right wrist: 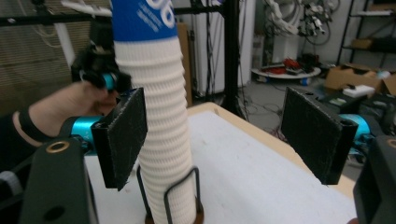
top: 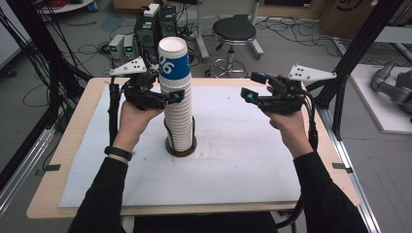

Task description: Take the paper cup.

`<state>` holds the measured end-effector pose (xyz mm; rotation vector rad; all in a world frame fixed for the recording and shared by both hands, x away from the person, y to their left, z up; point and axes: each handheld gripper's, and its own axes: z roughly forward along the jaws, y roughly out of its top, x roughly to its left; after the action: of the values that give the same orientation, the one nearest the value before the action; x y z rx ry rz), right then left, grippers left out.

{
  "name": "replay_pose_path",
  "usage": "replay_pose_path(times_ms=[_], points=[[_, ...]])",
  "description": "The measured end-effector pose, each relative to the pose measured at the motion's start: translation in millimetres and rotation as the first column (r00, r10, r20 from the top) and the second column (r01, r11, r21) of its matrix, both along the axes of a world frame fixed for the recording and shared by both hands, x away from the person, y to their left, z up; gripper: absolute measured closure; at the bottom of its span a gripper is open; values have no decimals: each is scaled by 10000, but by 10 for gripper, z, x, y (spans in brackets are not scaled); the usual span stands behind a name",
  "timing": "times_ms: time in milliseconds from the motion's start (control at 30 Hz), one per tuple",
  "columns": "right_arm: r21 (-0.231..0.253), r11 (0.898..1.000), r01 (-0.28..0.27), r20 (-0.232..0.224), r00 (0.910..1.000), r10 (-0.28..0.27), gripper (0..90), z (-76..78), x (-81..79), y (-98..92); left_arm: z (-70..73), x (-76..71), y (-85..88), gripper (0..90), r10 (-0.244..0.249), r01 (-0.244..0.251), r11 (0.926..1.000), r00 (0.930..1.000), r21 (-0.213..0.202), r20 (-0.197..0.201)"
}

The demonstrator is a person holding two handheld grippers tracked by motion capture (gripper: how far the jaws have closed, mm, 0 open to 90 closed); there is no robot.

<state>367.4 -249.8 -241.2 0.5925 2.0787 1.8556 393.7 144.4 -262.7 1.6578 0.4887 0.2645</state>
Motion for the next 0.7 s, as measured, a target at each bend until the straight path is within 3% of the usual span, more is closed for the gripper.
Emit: replay_pose_path(times_ms=[67,333,700], points=[[-250,9997,-37,333,9994,45,235,125,48,135,0,-1,-2,118,2,-2,10000,10000,0,-6],[-216,9989,-413,526,9977,424,235,340,125,384,5,-2,-3,118,2,-2,10000,10000,36,-19],[131,9909,-1337,67,9910,1336,203,551,258,812,14,-1,-1,118,0,1,9999,10000,105,-57]])
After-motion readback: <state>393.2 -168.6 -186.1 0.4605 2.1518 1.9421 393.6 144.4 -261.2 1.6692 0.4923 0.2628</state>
